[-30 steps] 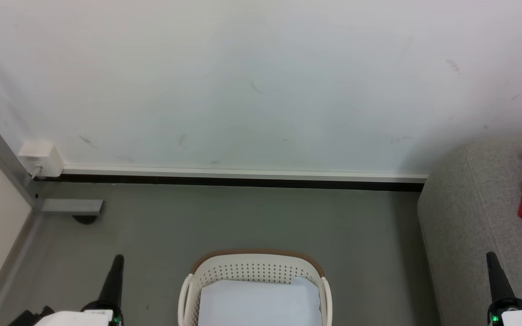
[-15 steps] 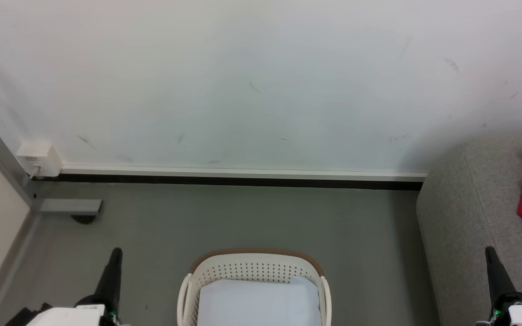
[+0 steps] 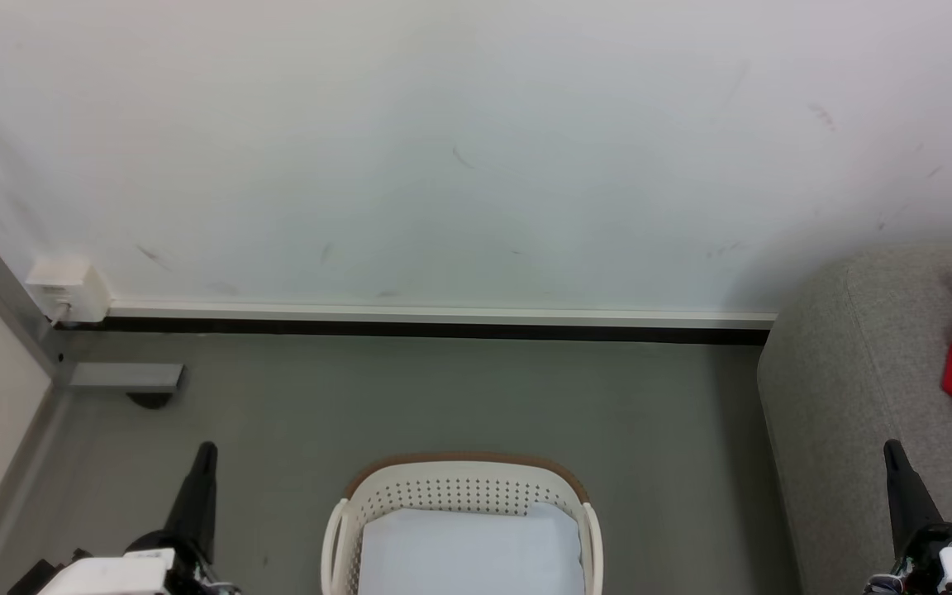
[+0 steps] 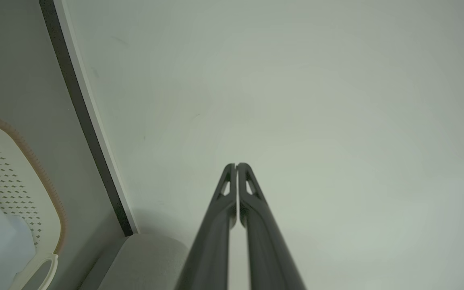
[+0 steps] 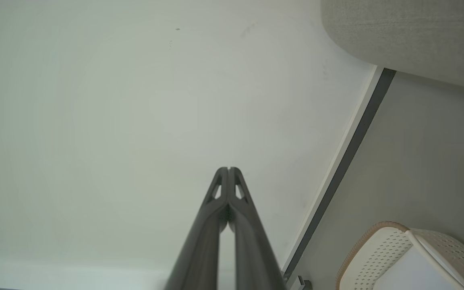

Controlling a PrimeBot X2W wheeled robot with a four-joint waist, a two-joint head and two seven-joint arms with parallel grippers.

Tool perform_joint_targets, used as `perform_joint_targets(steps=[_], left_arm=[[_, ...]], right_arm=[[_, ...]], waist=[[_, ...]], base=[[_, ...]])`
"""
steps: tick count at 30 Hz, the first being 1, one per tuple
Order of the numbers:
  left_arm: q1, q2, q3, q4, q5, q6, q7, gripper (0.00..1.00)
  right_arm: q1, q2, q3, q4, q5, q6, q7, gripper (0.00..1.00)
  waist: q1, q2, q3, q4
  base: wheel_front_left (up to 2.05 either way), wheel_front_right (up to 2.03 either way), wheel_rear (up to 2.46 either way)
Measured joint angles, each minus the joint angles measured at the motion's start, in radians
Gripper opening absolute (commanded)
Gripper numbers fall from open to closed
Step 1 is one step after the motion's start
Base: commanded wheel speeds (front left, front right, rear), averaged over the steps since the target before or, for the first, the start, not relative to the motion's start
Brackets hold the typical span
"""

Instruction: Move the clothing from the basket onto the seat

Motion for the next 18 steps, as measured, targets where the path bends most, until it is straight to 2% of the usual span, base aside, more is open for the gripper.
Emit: perform_joint_targets(steps=[5, 18], left_arm=[[-0.003, 0.000, 0.003, -0.002, -0.021, -0.003, 0.007, 0.00], [-0.003, 0.000, 0.003, -0.002, -0.021, -0.003, 0.007, 0.00]], right_arm=[[-0.002, 0.000, -0.001, 0.001, 0.033, 0.000, 0.008, 0.00], [-0.002, 0.000, -0.001, 0.001, 0.033, 0.000, 0.008, 0.00]], waist=[[0.0000, 0.0000, 0.001, -0.001], [0.0000, 0.0000, 0.001, -0.001]], base=[[0.00, 0.00, 0.00], [0.00, 0.00, 0.00]])
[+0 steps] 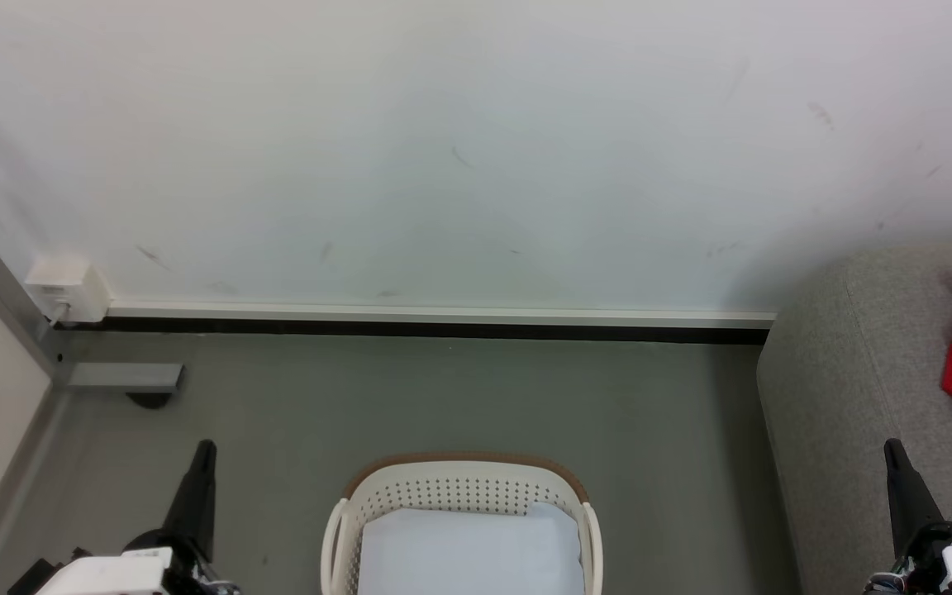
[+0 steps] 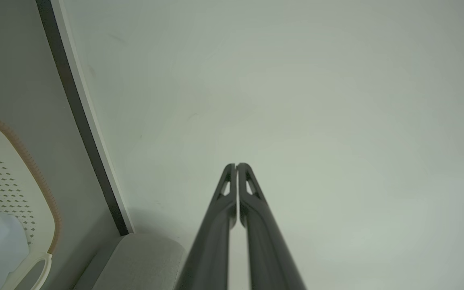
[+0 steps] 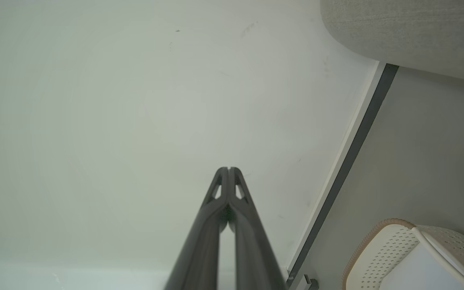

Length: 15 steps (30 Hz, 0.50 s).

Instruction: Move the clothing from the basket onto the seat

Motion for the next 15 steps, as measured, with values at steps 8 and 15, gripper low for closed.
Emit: perform_joint_targets(steps=[8, 15], left_arm=[[0.000, 0.000, 0.000, 0.000, 0.000, 0.000, 0.000, 0.00], [0.000, 0.000, 0.000, 0.000, 0.000, 0.000, 0.000, 0.00]], right_arm=[[0.000, 0.000, 0.000, 0.000, 0.000, 0.000, 0.000, 0.00], [0.000, 0.000, 0.000, 0.000, 0.000, 0.000, 0.000, 0.00]], waist=[[0.0000, 0.0000, 0.000, 0.000], [0.0000, 0.0000, 0.000, 0.000]], base=[[0.00, 0.00, 0.00], [0.00, 0.00, 0.00]])
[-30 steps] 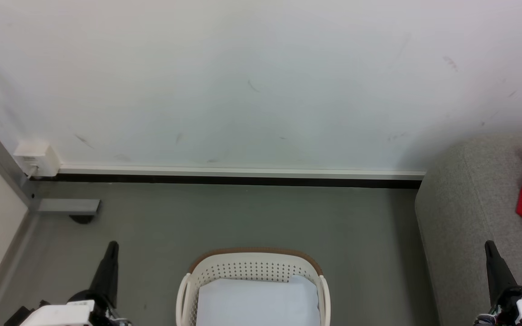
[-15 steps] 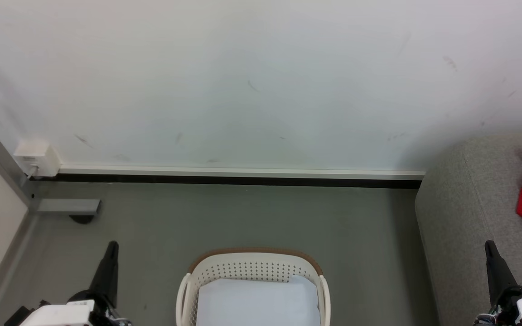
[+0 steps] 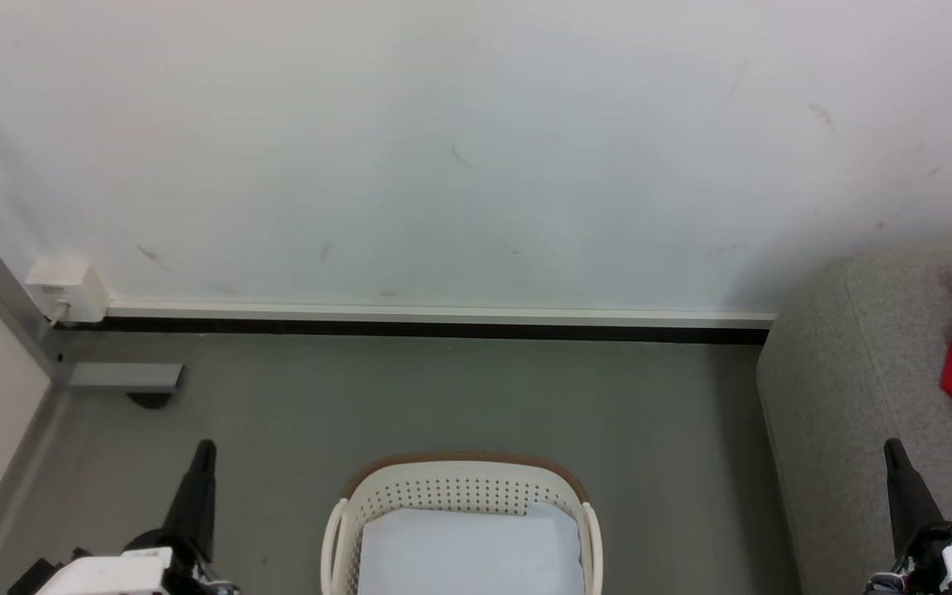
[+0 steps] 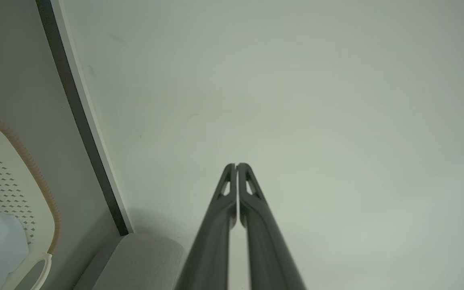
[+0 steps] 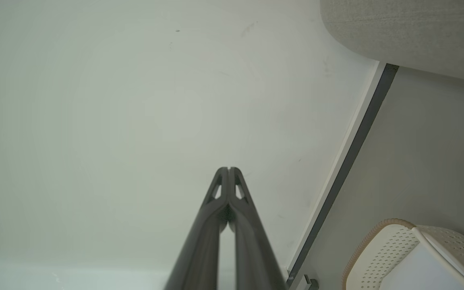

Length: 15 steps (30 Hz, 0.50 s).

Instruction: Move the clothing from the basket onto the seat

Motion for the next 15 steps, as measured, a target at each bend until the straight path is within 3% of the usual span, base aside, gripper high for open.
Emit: perform_joint_targets(steps=[15], left_arm=[[0.000, 0.000, 0.000, 0.000, 0.000, 0.000, 0.000, 0.00]], right_arm=[[0.000, 0.000, 0.000, 0.000, 0.000, 0.000, 0.000, 0.00]], waist=[[0.0000, 0.0000, 0.000, 0.000]], base=[[0.00, 0.00, 0.00]])
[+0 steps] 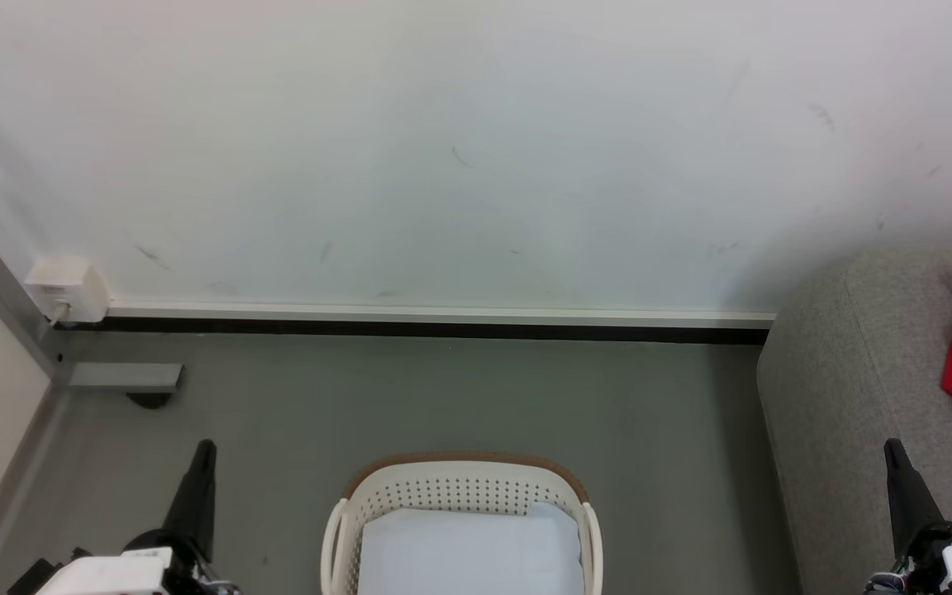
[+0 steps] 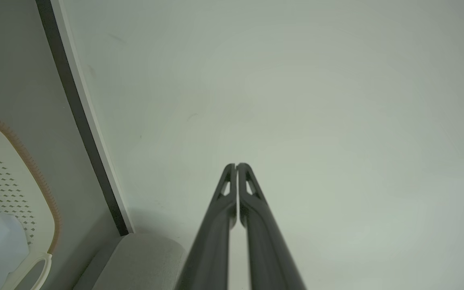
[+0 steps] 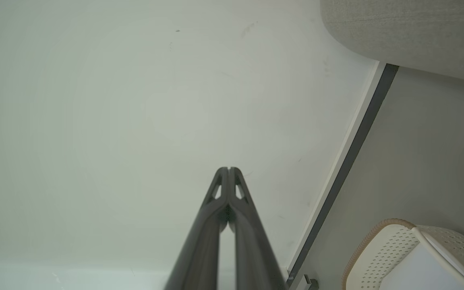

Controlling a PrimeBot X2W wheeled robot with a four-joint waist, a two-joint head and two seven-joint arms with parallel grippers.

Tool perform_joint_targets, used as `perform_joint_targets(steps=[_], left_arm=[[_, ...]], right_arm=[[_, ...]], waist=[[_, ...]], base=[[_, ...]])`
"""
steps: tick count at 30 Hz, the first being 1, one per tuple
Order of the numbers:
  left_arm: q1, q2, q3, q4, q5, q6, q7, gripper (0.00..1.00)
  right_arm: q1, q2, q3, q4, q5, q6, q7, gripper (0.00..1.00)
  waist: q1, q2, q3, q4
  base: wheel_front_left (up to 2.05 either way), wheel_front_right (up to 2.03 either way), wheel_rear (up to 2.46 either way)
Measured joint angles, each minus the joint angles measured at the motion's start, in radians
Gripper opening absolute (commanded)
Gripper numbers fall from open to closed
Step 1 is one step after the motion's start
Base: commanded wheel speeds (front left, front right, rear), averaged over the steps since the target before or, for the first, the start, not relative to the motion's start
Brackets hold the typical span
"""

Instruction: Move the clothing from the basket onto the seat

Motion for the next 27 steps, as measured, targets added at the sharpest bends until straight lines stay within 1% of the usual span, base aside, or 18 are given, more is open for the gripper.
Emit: perform_joint_targets(steps=[27], left_arm=[[0.000, 0.000, 0.000, 0.000, 0.000, 0.000, 0.000, 0.00]], right_arm=[[0.000, 0.000, 0.000, 0.000, 0.000, 0.000, 0.000, 0.00]], waist=[[0.0000, 0.0000, 0.000, 0.000]], base=[[0.00, 0.00, 0.00]])
